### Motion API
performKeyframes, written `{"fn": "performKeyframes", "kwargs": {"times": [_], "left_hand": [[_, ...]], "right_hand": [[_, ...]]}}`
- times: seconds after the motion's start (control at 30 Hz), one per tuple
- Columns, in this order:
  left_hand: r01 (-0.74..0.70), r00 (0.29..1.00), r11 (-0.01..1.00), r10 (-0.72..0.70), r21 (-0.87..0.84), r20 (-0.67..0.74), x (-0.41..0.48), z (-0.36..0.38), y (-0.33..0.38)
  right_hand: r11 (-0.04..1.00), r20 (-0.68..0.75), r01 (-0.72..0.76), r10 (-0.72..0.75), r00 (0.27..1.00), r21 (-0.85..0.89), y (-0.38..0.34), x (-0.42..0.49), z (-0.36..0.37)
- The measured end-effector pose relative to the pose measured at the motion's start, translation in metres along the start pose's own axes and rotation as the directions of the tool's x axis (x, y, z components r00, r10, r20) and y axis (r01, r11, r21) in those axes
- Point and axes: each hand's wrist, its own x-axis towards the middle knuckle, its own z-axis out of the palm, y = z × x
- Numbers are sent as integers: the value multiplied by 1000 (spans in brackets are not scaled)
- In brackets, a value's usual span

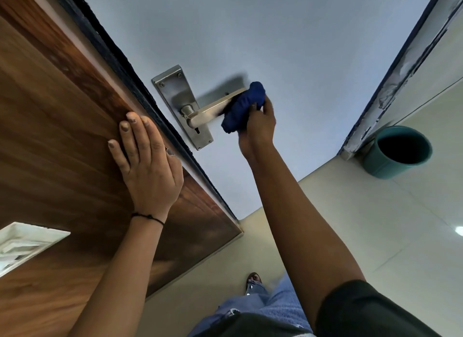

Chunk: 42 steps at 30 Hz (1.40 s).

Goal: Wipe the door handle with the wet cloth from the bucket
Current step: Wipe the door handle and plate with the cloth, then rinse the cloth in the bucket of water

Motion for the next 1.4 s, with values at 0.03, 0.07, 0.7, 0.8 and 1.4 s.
{"fn": "performKeyframes", "kwargs": {"times": [0.03, 0.07, 0.7, 0.8, 1.4], "left_hand": [[21, 1000, 1000, -21, 0, 12, 0, -2, 3], [46, 999, 999, -46, -7, 19, 1, -4, 9], [866, 475, 100, 148, -491, 868, 86, -3, 341], [972, 214, -12, 439, -233, 873, 102, 1, 415], [984, -61, 175, 546, -42, 836, 82, 231, 795]], "right_hand": [[991, 57, -89, 84, 995, 99, 1, 5, -1], [974, 84, -170, 159, 984, 152, 1, 9, -4], [909, 328, -383, 315, 891, 167, -237, 36, -213], [936, 226, -306, 264, 938, 173, -293, 39, -259], [831, -597, -390, 89, 797, -397, -428, 295, -518]]}}
